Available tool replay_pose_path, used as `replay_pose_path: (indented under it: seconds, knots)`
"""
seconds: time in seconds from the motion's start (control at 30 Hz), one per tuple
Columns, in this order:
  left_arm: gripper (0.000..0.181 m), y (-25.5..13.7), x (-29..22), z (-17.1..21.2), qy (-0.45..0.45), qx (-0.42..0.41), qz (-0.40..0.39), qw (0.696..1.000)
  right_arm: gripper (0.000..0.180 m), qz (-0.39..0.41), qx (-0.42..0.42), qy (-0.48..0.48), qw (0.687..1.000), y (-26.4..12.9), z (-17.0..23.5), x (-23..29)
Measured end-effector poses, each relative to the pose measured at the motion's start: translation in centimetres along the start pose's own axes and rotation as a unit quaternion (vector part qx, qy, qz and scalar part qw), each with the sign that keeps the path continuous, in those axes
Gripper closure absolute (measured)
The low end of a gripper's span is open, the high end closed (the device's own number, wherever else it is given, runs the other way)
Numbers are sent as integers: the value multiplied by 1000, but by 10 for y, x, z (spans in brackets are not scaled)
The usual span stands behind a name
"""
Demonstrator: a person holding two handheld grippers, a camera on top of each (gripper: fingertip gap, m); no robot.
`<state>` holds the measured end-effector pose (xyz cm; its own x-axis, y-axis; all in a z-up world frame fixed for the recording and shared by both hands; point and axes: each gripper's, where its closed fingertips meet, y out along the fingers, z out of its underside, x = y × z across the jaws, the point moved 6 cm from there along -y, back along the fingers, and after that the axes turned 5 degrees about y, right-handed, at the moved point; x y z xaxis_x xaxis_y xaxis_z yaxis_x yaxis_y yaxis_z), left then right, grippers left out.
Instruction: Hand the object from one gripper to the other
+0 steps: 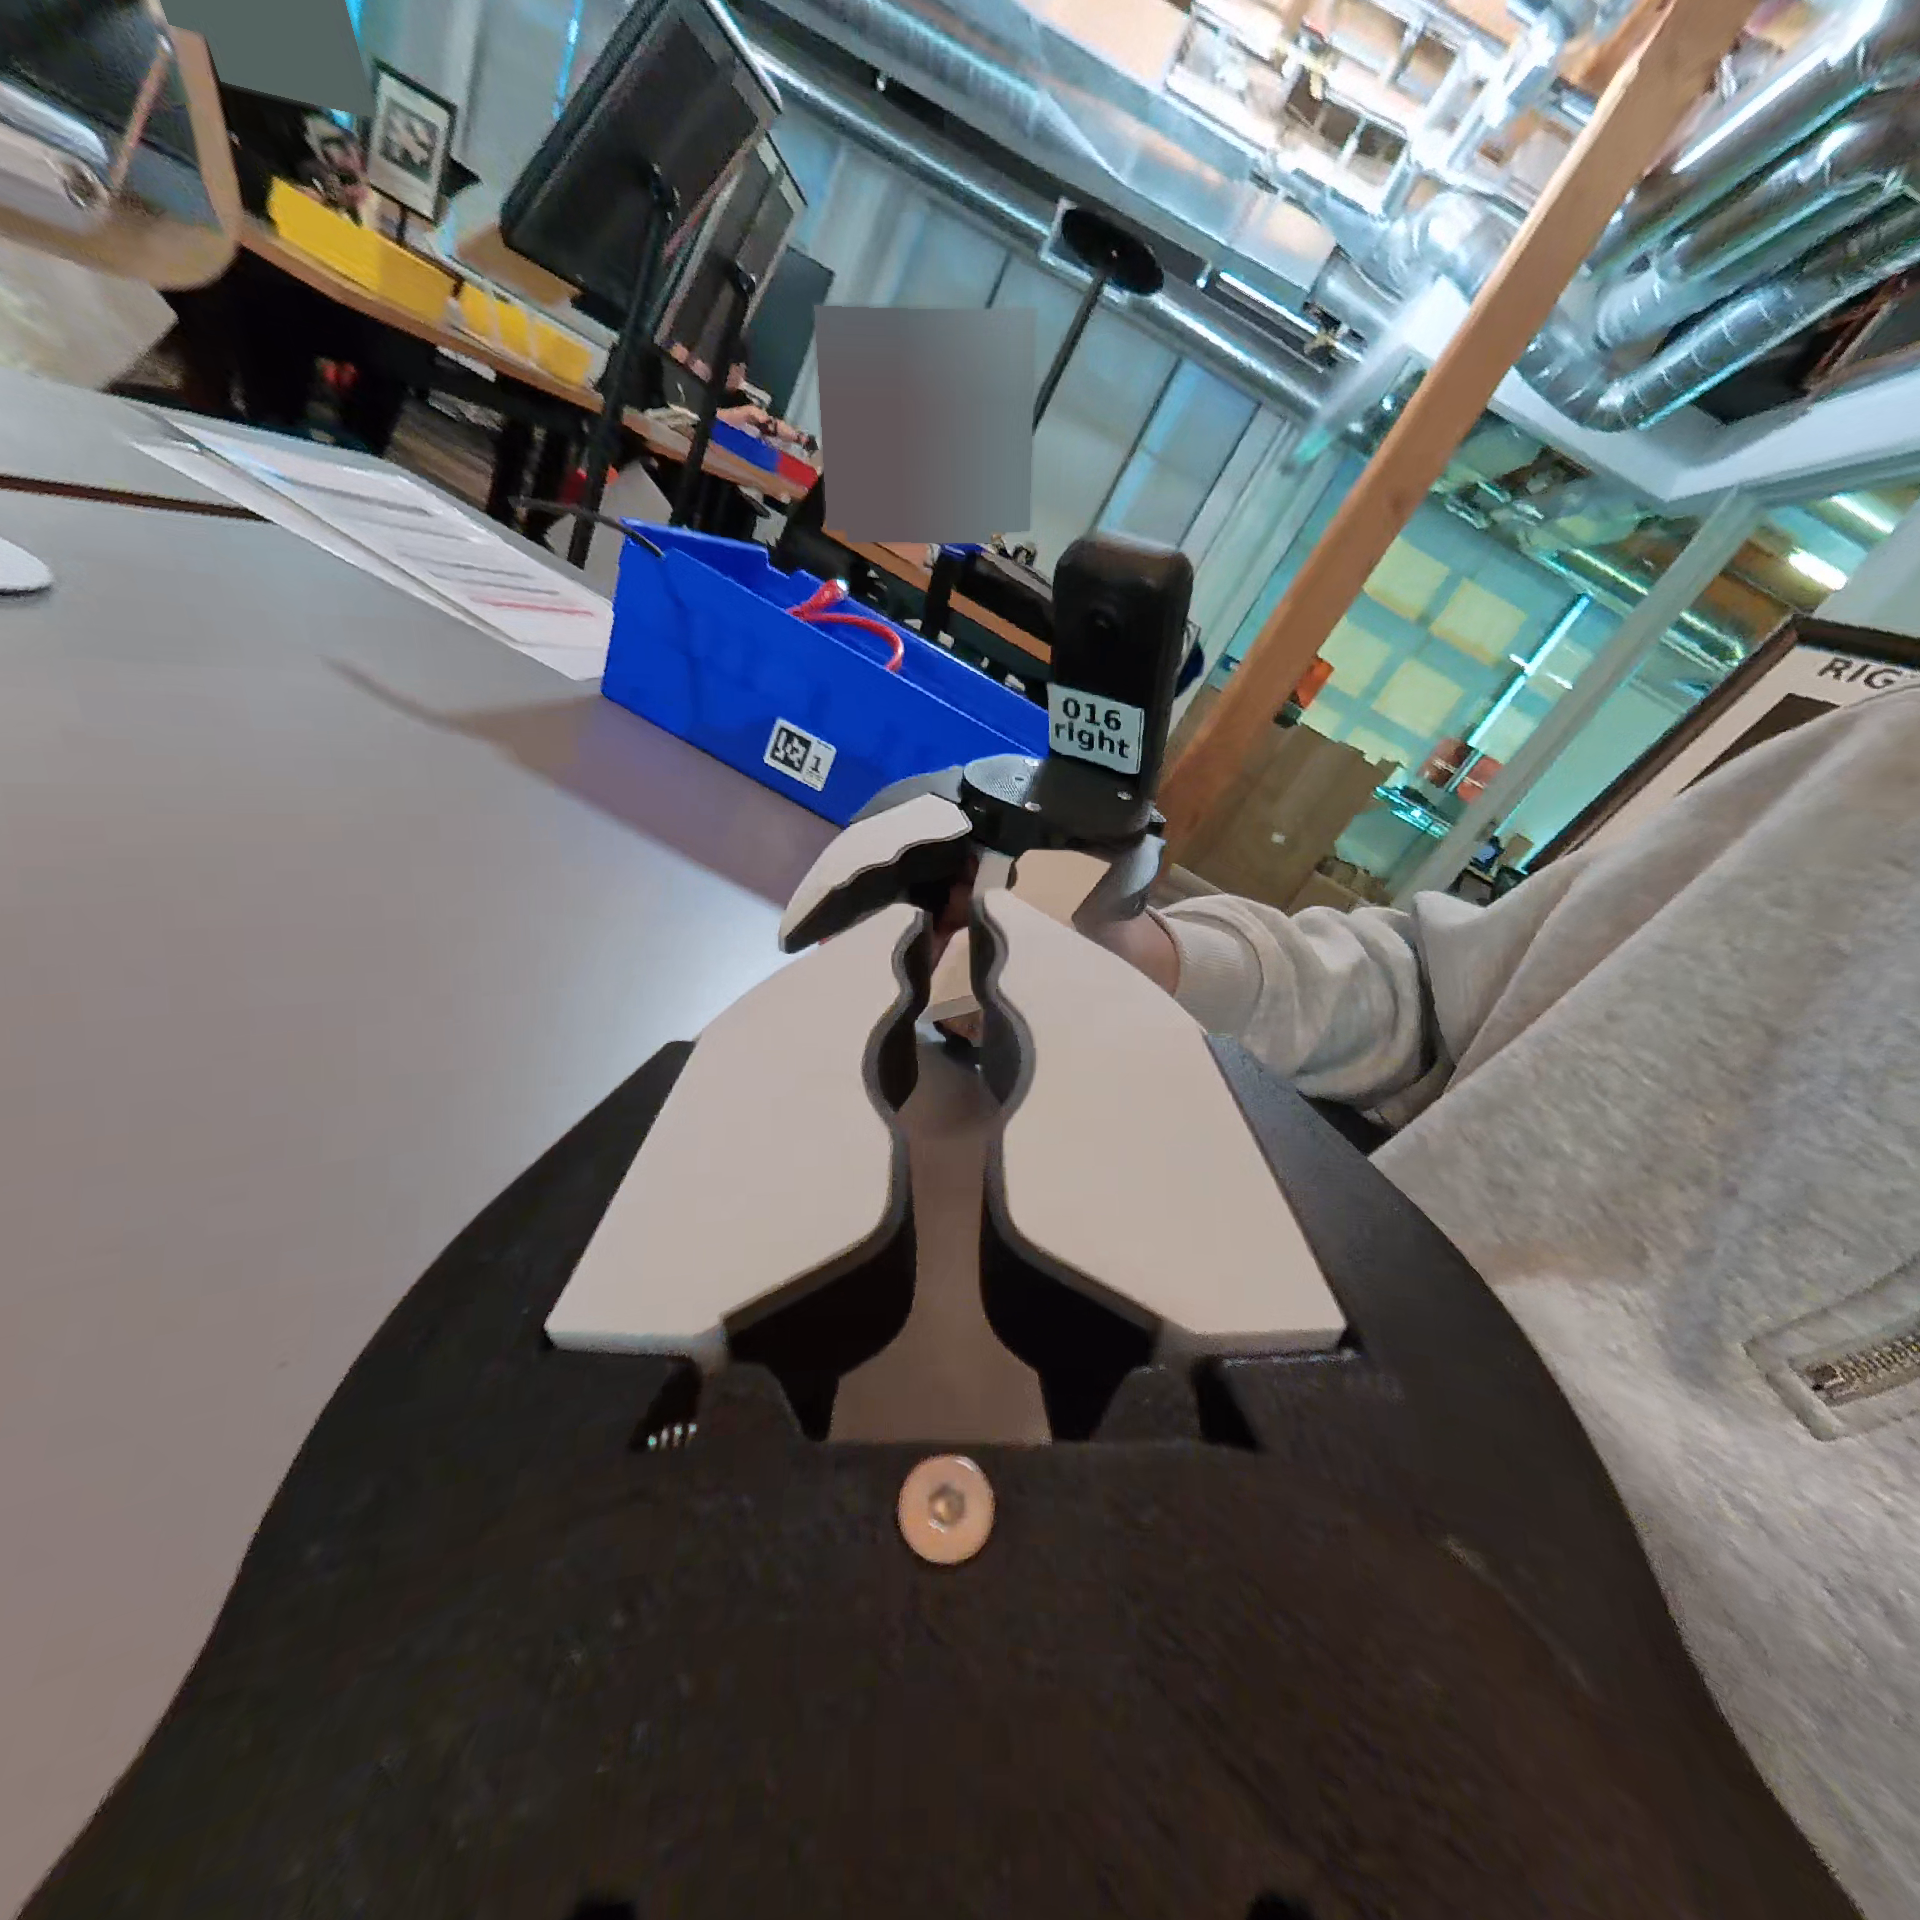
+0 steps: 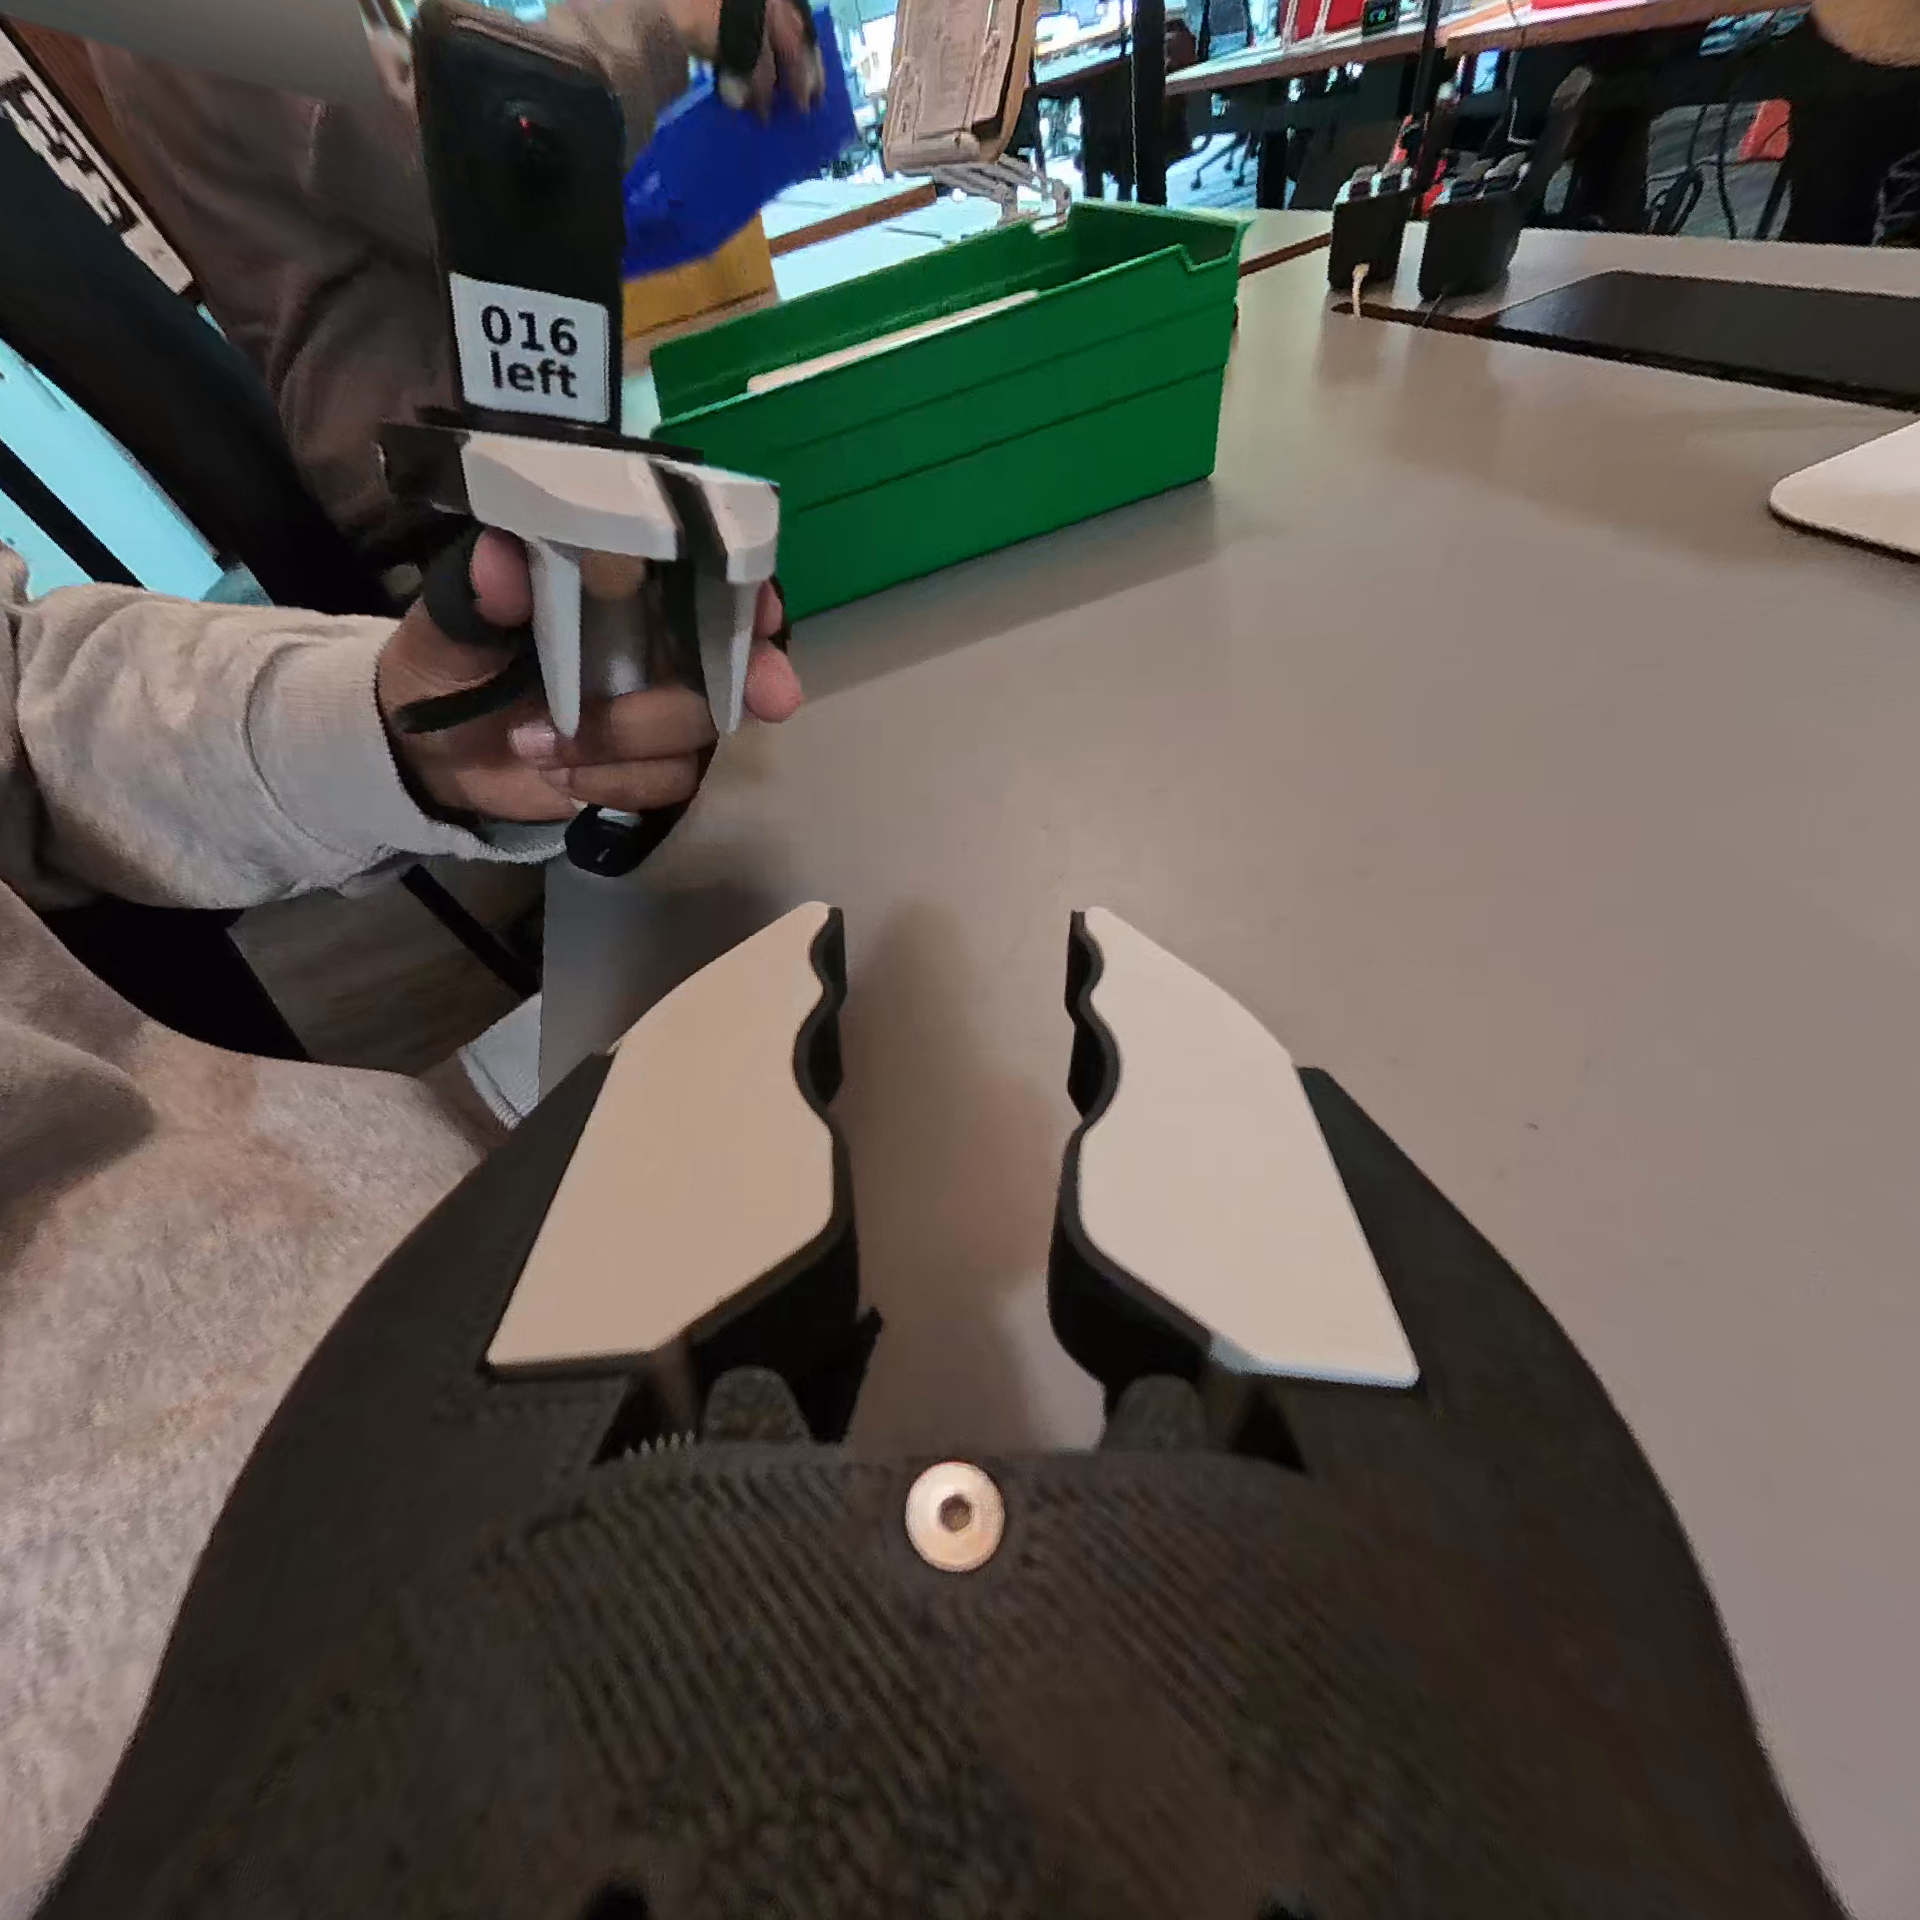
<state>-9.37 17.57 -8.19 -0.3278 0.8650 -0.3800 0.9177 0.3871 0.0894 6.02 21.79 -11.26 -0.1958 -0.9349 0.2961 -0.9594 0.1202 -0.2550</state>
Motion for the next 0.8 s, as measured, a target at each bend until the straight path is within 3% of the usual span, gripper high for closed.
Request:
replay_pose_path:
  seconds: [0.23, 0.33, 0.43, 0.57, 0.8]
  knots:
    - [174, -16, -14, -36, 76, -17, -28, 997, 137, -5, -25, 35, 999, -6, -3, -8]
    - [174, -26, -20, -48, 68, -19, -47, 996, 137, -4, -22, 41, 999, -5, -3, -9]
    - [174, -19, -34, -39, 40, -21, -16, 999, 139, 6, -10, 12, 1000, 0, -5, -10]
    - [168, 0, -46, -15, 70, 60, 13, 996, 142, 29, 18, -57, 998, 17, -19, -6]
    - [165, -3, -62, -7, 84, 78, 31, 993, 144, -4, 15, -78, 997, 83, -73, 14]
